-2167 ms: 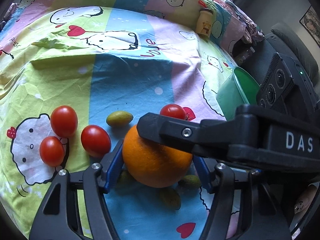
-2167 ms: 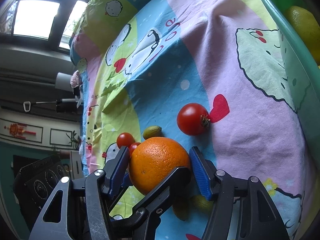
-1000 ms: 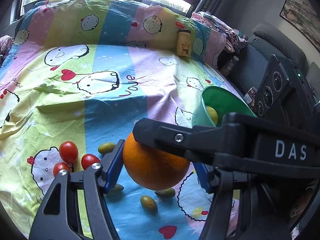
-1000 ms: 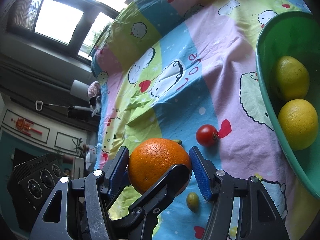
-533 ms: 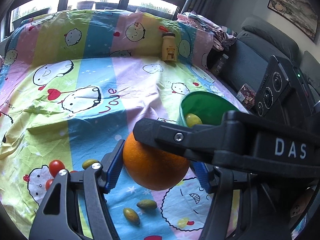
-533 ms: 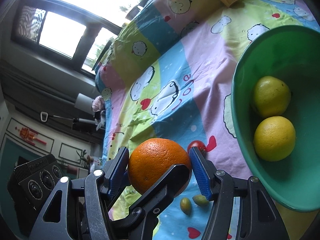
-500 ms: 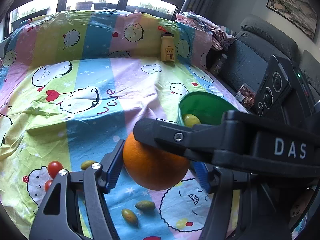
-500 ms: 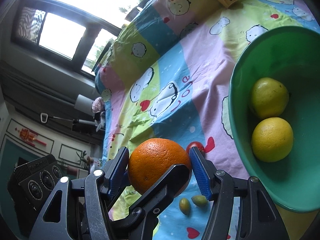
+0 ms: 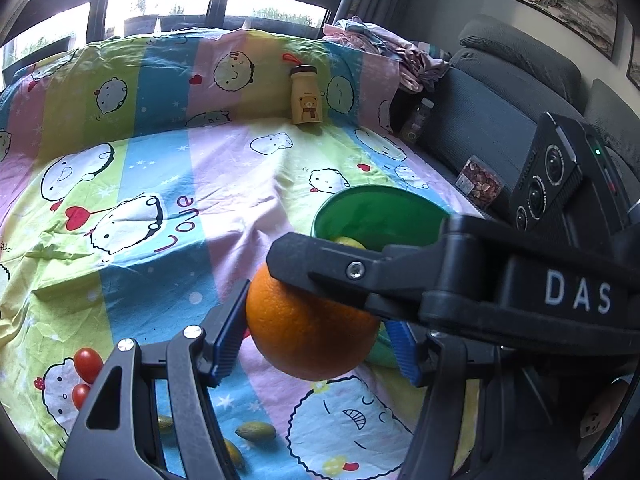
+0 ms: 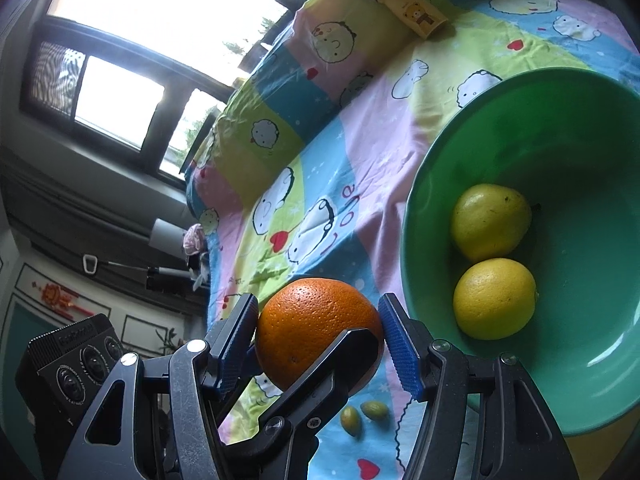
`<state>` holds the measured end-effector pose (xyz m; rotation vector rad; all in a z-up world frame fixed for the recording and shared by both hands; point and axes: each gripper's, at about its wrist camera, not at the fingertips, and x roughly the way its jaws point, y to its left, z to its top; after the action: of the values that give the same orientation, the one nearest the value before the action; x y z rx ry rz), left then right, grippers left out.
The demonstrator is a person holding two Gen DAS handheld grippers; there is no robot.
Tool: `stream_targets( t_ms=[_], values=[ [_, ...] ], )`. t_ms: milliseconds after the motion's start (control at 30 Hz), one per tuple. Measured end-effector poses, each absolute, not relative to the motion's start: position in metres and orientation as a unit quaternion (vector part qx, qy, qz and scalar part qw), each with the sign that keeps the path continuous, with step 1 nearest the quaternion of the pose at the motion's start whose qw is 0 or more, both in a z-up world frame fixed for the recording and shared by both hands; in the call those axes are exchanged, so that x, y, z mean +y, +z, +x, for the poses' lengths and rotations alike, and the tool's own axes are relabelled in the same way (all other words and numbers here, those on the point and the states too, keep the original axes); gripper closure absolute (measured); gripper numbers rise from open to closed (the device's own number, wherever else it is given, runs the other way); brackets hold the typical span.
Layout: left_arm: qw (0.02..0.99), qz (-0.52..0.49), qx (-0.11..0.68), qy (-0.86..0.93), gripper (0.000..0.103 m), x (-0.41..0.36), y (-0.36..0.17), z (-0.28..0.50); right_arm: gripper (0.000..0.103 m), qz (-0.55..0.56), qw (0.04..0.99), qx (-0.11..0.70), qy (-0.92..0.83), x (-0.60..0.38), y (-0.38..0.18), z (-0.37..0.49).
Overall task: Organize fruits
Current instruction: 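Lift the orange with the right gripper and carry it to the basin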
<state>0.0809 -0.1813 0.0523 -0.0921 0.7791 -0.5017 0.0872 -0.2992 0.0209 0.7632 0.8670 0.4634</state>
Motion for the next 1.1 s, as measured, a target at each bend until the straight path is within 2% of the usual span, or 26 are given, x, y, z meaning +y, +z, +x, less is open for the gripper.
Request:
stream_targets(
  t_ms=[1100],
  values=[
    [0.865,-0.007,0.392,-0.314,0.041,-0.249,0.046,0.099,0.038,0.426,0.816,0.366,0.138,-0.373,0.011,0.071]
  ],
)
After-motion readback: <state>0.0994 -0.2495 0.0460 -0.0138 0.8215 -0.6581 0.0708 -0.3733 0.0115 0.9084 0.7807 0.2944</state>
